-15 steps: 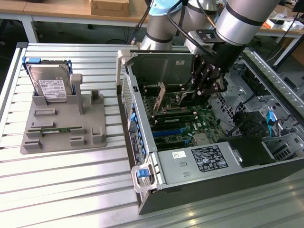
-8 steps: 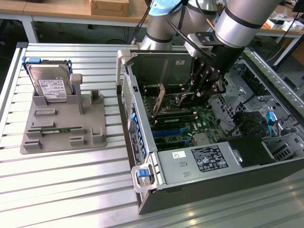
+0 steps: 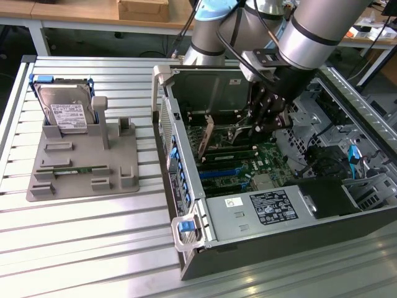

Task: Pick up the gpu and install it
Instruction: 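Insert the gpu into the slot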

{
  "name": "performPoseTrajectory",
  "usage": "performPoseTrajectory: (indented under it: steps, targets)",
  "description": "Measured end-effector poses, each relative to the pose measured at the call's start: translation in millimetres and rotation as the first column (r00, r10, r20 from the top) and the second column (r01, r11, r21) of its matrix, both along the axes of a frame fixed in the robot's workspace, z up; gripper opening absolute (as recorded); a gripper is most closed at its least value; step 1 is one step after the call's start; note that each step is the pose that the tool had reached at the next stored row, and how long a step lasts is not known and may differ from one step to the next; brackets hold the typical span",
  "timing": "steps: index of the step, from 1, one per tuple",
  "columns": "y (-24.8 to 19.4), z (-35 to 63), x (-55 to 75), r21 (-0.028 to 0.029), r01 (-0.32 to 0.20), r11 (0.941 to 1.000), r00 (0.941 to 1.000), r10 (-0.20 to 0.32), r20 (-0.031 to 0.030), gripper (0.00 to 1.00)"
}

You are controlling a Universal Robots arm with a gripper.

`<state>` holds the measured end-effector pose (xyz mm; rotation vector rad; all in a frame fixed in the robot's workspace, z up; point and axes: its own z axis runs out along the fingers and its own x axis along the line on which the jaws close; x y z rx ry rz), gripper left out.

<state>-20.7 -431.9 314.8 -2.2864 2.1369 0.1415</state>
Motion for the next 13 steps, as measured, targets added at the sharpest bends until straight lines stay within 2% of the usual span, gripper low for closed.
performPoseTrajectory:
  steps: [13]
  targets:
    - [-1.8,-6.2,-0.1,0.0002,0.0,1.0,1.0,0.0,0.0001,0.26]
